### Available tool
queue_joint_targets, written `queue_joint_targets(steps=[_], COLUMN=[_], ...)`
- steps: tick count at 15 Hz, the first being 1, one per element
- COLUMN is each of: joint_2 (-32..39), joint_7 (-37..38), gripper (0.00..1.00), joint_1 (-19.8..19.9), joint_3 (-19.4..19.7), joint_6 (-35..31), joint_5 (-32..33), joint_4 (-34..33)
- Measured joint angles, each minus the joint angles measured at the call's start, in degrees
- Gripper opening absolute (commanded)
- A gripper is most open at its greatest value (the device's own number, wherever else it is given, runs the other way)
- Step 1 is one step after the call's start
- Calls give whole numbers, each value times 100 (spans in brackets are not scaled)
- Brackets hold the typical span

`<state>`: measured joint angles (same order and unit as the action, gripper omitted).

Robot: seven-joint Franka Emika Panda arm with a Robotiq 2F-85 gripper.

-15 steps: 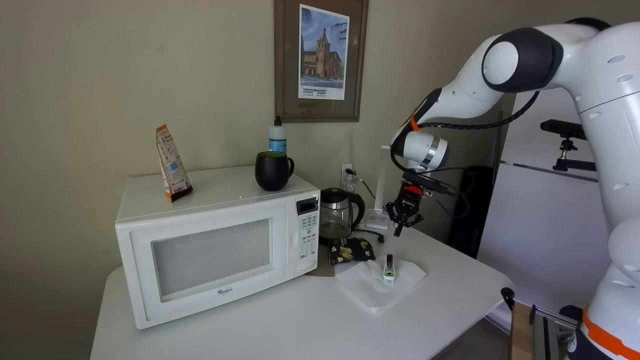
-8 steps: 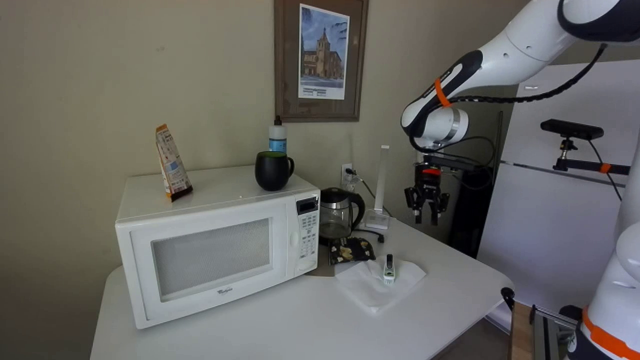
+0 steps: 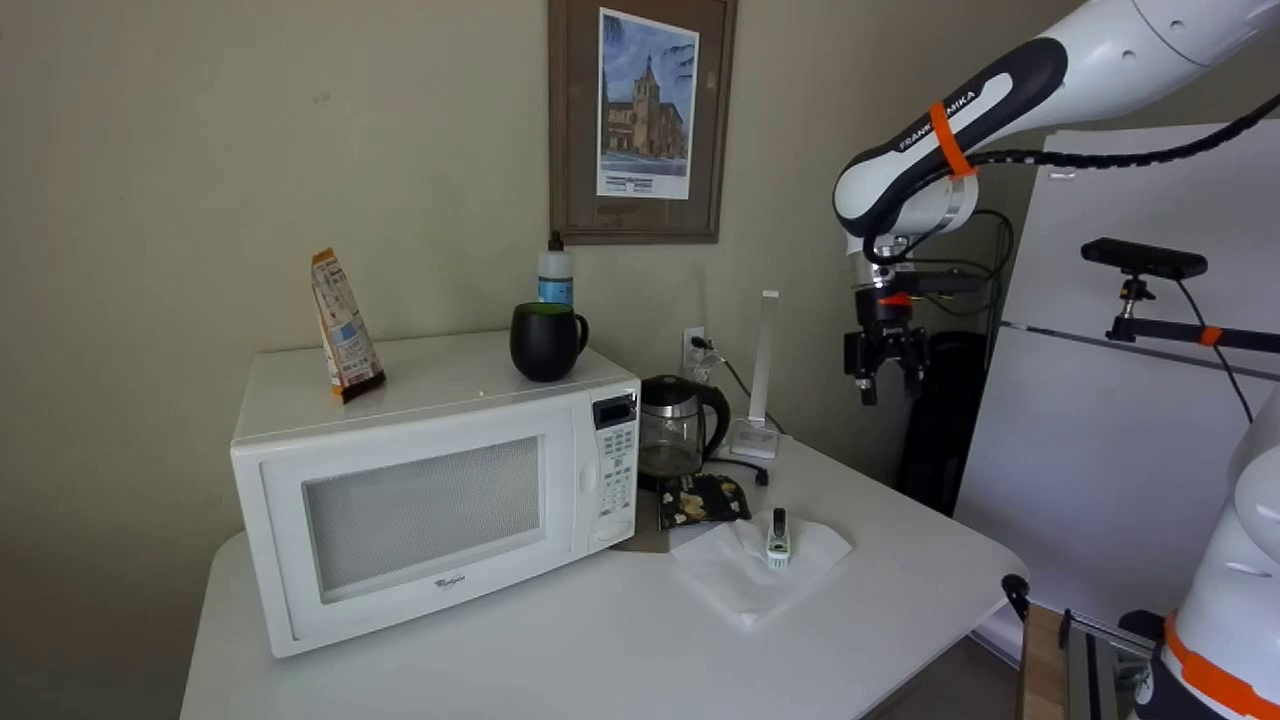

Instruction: Put the white object in the black packet

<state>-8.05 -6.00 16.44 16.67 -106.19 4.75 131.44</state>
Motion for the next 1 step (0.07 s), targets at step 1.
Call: queue_joint_targets(steps=[1], joint_2=[-2], joint_7=[-7], gripper=[100], joint_1=[0], joint_3=[-2], joint_6=[0], joint_5=[15], joint_4=[5])
